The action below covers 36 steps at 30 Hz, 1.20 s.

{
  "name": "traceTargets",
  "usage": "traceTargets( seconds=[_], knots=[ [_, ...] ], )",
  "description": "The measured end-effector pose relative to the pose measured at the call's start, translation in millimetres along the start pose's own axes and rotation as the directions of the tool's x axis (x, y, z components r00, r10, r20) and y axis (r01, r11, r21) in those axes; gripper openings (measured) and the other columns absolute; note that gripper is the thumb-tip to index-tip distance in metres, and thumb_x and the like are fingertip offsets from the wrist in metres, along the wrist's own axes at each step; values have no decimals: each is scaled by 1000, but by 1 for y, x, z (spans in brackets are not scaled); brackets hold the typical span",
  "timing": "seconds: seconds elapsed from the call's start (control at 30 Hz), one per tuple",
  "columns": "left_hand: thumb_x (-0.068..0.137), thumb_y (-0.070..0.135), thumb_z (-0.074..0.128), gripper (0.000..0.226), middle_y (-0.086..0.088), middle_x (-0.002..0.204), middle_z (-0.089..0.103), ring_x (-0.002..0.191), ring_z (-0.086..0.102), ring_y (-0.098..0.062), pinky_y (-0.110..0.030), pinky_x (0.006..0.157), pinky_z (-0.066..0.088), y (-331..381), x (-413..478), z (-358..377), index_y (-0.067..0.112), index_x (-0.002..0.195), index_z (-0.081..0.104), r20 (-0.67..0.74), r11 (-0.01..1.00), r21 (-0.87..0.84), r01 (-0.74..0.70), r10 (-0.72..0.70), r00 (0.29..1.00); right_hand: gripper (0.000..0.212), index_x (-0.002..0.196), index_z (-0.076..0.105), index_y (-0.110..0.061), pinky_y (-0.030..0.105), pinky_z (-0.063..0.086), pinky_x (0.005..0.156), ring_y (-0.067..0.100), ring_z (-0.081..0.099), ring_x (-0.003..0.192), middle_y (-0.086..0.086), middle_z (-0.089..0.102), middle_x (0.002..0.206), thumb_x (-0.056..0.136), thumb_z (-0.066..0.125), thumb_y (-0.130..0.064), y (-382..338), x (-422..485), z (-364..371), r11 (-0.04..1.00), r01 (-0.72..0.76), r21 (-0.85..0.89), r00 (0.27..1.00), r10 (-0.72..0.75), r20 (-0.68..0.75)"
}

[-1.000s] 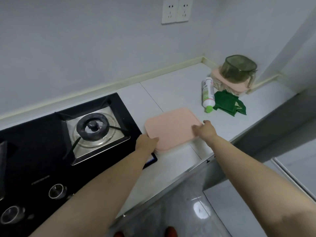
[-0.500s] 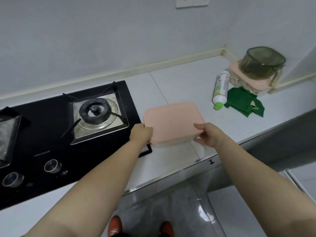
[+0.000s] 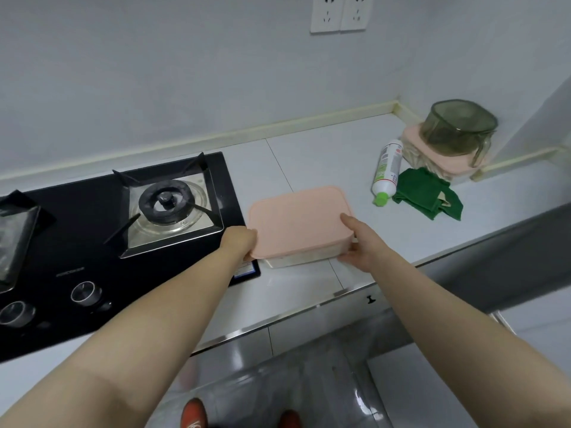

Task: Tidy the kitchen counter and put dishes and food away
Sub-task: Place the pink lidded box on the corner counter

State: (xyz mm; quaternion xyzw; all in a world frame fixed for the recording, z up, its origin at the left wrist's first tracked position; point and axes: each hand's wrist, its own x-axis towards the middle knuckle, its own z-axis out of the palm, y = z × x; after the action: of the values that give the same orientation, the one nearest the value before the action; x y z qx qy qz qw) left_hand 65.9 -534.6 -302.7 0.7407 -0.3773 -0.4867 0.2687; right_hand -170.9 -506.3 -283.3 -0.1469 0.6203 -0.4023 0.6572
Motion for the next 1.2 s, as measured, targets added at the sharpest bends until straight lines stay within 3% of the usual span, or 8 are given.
traceTargets(
  seconds=[0.13,0.27,0.33,0.5,0.63,0.77,1.0,1.2],
  knots=[
    [95,23,52,16,-11,100,58,83,57,-26,-33,59,52,-6,-14,4,14,83,56,42,969,-240,58,-49,998,36,116,54,-17,47,51,94,23,61,92,3,62,101,85,64,-35,0,-6,1,995,56,88,998,-52,-45],
    [92,50,47,37,-4,101,61,89,59,-24,-39,80,50,-10,-29,-3,20,113,55,197,913,-371,170,-102,975,40,120,54,-19,45,53,89,23,63,95,3,64,104,84,63,-35,-1,-17,9,988,66,141,998,-64,-22],
    [93,51,44,38,-3,107,62,92,62,-26,-41,78,52,-9,-36,-10,24,118,52,279,863,-458,213,-87,956,42,122,53,-19,43,54,87,22,63,94,3,64,105,84,62,-35,-2,-24,16,987,77,141,997,-76,-16],
    [94,46,40,41,-7,113,66,95,65,-29,-43,80,55,-8,-48,-34,19,122,54,266,889,-432,149,-32,963,36,119,55,-21,38,55,71,22,64,88,3,65,103,86,58,-36,-1,-44,36,985,78,155,997,-78,-5],
    [96,41,40,26,-6,97,66,81,66,-25,-35,61,58,-11,-65,-62,23,106,55,253,894,-425,140,-31,967,40,119,57,-22,43,52,90,25,64,96,3,66,106,83,58,-39,9,-63,59,987,42,153,999,-44,8],
    [95,43,39,28,-6,93,65,80,64,-24,-35,67,54,-25,-80,-95,22,104,54,205,909,-398,124,-44,978,38,116,57,-22,45,49,95,27,64,98,4,66,108,83,58,-40,22,-86,88,991,27,131,1000,-25,-15],
    [94,46,40,34,-5,90,64,75,63,-22,-33,62,53,-66,-115,-183,20,110,54,68,904,-423,67,-42,997,35,114,57,-21,32,44,57,22,62,77,2,65,93,85,55,-42,62,-138,163,998,22,65,998,-25,51],
    [91,47,44,34,-6,89,61,72,62,-22,-31,57,51,-121,-156,-272,17,106,54,-46,884,-464,47,-77,996,34,110,54,-19,40,47,92,26,60,92,3,62,91,84,57,-42,115,-191,235,1000,-5,-8,993,5,120]
  ],
)
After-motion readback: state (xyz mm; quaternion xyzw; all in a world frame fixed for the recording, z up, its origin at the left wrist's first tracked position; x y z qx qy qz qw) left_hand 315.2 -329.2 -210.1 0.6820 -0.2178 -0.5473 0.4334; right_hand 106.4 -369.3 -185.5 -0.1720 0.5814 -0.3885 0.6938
